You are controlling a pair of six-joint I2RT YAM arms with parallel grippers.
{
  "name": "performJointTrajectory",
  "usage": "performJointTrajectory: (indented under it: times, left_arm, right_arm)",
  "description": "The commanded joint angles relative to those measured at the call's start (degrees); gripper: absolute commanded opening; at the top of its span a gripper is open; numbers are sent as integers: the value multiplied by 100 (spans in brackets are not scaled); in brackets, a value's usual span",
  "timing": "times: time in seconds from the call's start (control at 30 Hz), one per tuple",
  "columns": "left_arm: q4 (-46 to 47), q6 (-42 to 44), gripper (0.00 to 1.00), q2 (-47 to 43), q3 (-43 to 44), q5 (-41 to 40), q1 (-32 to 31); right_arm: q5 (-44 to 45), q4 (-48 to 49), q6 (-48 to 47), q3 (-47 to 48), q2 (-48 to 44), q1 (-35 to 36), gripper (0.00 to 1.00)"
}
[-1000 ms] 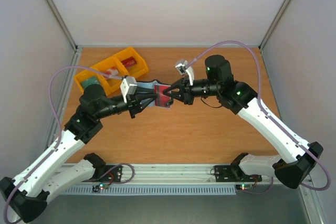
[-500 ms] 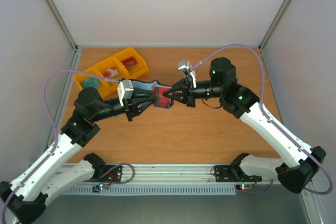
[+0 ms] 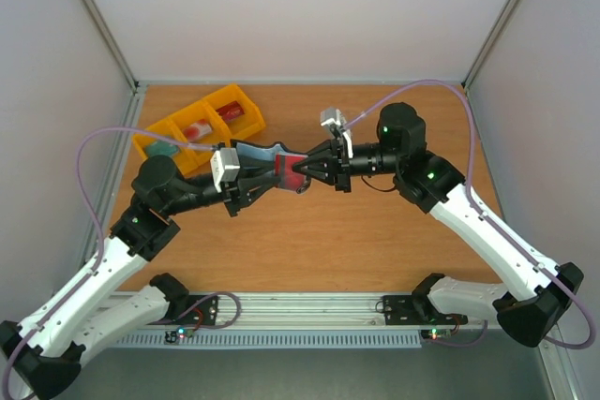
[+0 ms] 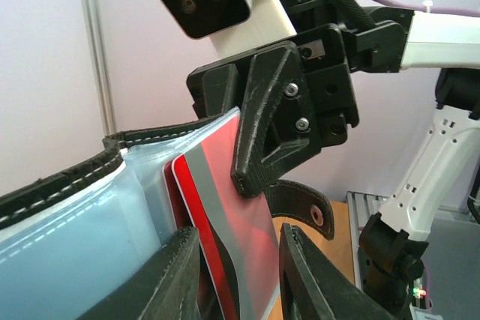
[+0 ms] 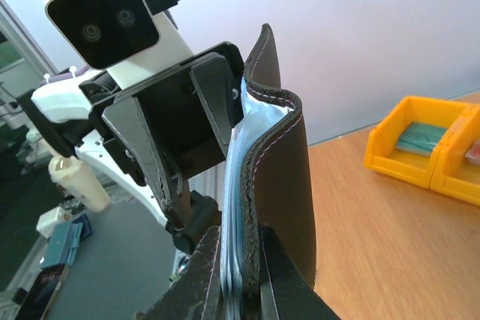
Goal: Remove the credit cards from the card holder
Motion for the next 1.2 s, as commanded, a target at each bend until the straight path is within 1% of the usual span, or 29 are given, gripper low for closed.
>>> performJointTrajectory:
  times: [0.0,0.07,0.23,0.3,0.37,0.43,0.47,0.53,0.6,0.67,0.7,0.77,0.83,0.9,0.97,1.03,1.1,1.17]
  left_arm:
    - [37,737,28,242,-21,907,-182]
    - [44,1044,22,212,-32,1028,-209]
    - [-121,1416,19,214,-22,545,-210]
    - [-300,1423,17,204,-20,517,-215]
    - [-422,1460,15,177,-41,656,-216]
    - [-565,1554,15,193,-46,701,-223]
    - [-685,1584,17,225,-46,619,-232]
    - [-793,1557,17,273,-46,164,-228]
    - [-860,1431,15,296,-39,-359,-227]
    - [-910,1382,12,274,-55,-513,-225]
    - [-944,1387,9,254,-55,-449,-225]
    - [-1013,1405,1,220,-55,-172,-220]
    - [-1089,1363,0,172,-70,101,-224]
    - [-1175,1143,0,122,-90,200,-223]
    - [-1284,673,0,136,-126,15,-224]
    - [-1439,-535,0,276,-168,-229,-172]
    - [-1424,-1455,0,473,-277,11,-130]
    - [-1048,-1967,0,653,-485,562,-126]
  right_arm:
    - [-1353,570,-341,237,-57,374,1]
    - [-1448,691,-306,249,-17,415,1]
    - [-1081,487,-640,321,-20,618,1]
    - [-891,359,-767,329,-88,689,1]
    - [-503,194,-899,335,-135,755,1]
    - [134,-66,-1072,402,-139,848,1]
    - [405,-188,-1169,441,-125,912,1]
    - [744,-304,-1329,468,-89,1031,1]
    - [767,-357,-1445,475,-77,1119,1]
    - [559,-455,-1520,501,-32,1131,1]
    - [435,-516,-1560,516,-13,1137,1]
    - [143,-686,-1670,538,11,1133,1]
    - [-21,-861,-1735,528,-7,1129,1]
    - [37,-1022,-1767,455,-62,1129,1]
    - [181,-1130,-1711,326,-113,1101,2]
    - [456,-1064,-1410,154,-109,1045,6]
    - [492,-893,-966,-39,18,935,8]
    - [171,-635,-459,-221,232,787,11]
